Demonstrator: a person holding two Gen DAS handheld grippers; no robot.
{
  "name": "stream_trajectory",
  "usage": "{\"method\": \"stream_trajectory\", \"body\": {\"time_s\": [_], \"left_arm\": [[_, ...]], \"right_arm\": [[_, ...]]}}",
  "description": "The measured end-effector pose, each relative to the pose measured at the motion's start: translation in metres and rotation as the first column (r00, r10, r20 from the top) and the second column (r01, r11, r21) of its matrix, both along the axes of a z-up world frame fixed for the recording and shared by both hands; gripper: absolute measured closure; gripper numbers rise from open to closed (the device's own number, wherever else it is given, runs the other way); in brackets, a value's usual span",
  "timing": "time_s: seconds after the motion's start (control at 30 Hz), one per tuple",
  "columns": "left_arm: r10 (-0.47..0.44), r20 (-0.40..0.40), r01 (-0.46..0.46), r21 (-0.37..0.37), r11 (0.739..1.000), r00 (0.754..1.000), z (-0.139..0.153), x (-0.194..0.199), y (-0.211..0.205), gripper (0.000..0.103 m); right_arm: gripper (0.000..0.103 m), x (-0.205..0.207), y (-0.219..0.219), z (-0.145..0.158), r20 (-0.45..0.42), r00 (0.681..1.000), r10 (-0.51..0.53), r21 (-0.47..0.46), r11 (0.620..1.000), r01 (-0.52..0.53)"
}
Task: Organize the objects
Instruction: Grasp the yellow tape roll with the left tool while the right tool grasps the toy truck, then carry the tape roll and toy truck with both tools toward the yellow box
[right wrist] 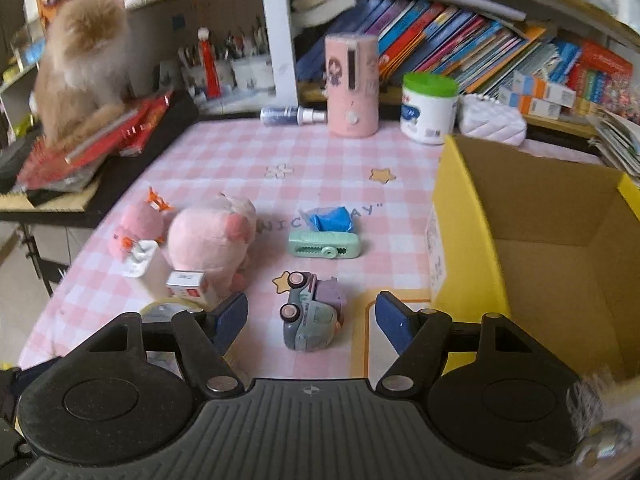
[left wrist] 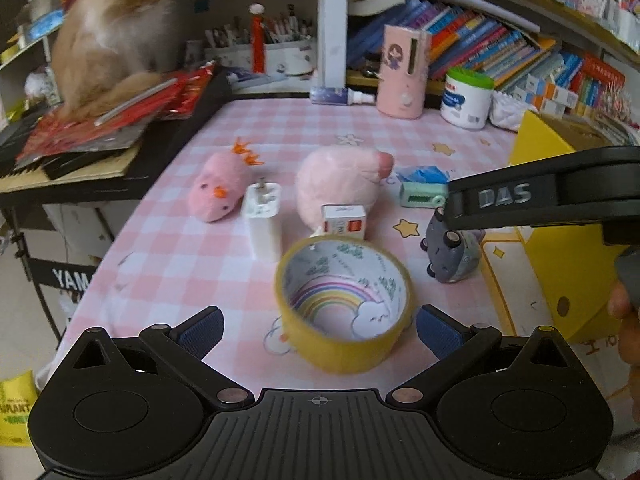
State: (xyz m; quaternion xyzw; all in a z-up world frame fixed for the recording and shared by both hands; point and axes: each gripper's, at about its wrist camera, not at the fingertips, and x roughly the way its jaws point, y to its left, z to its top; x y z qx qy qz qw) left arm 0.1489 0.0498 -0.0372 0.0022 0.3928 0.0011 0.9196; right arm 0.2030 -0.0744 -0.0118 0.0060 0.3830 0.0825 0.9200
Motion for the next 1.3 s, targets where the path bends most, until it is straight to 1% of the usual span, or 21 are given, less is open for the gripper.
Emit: {"method": "stream_trajectory", "body": {"time_s": [0.07,0.17,0.33,0.4,0.5,0.53,0.57,0.6,0.63,0.7,0.83,1.03,1.17,1.3], "left_arm": [[-0.011,-0.017,0.011,0.022,1.000,1.000,-0.005,0.010,-0.004,0.000],[-0.024,-0.036,0.025,0.037,0.999,0.999,-0.012,0.021,-0.008,0.000],[-0.037,-0.069,0.043,0.087,0.995,0.997,-0.023,0.035,-0.015,0.000],[-0.049,-0.075,0.056,0.092,0.994,0.996,-0.026,0.039,-0.017,0.000],[-0.060,-0.078,0.066,0.080,0.995,0.995,-0.027,0.042,-0.017,0.002],[-0.055,-0.091,0.061,0.071,0.996,0.994,-0.029,0.043,-0.016,0.006],[-0.053,-0.108,0.058,0.045,0.997,0.993,-0.030,0.043,-0.013,0.014],[-0.054,-0.123,0.056,0.011,0.998,0.991,-0.031,0.042,-0.010,0.015],[-0.047,-0.124,0.047,-0.008,0.999,0.991,-0.030,0.040,-0.007,0.016],[-0.040,-0.128,0.035,-0.041,0.999,0.991,-0.029,0.037,-0.002,0.016],[-0.015,-0.088,0.006,-0.103,0.995,0.996,-0.018,0.023,0.010,0.016],[-0.007,-0.021,0.004,-0.115,0.993,1.000,0.005,-0.005,0.017,0.016],[-0.006,0.008,0.007,-0.114,0.993,1.000,0.017,-0.030,0.021,0.016],[-0.006,0.019,0.008,-0.105,0.994,1.000,0.024,-0.053,0.025,0.016]], "right_arm": [[0.033,0.010,0.003,-0.007,-0.021,1.000,0.017,-0.017,1.000,-0.018],[0.033,0.025,0.006,-0.018,-0.061,0.998,0.027,-0.024,0.999,-0.029],[0.033,0.048,0.004,-0.035,-0.137,0.990,-0.024,-0.024,0.999,0.021],[0.034,0.055,0.005,-0.043,-0.162,0.986,-0.025,-0.030,0.999,0.020],[0.044,0.060,0.005,-0.050,-0.190,0.982,-0.013,-0.027,1.000,0.008],[0.049,0.061,0.004,-0.051,-0.199,0.980,-0.006,-0.024,1.000,0.001],[0.053,0.061,0.005,-0.052,-0.205,0.979,-0.001,-0.024,1.000,-0.004],[0.055,0.060,0.004,-0.053,-0.207,0.978,0.004,-0.027,1.000,-0.010],[0.059,0.059,0.005,-0.053,-0.206,0.978,0.011,-0.025,1.000,-0.016],[0.061,0.057,0.006,-0.053,-0.199,0.980,0.017,-0.035,0.999,-0.025],[0.061,0.046,0.007,-0.045,-0.162,0.986,0.038,-0.027,0.999,-0.043],[0.061,0.015,0.007,-0.019,-0.073,0.994,0.080,-0.008,0.997,-0.081],[0.061,-0.013,0.001,-0.005,-0.044,0.995,0.088,0.003,0.996,-0.088],[0.061,-0.045,-0.007,0.001,-0.027,0.996,0.083,0.003,0.997,-0.083]]}}
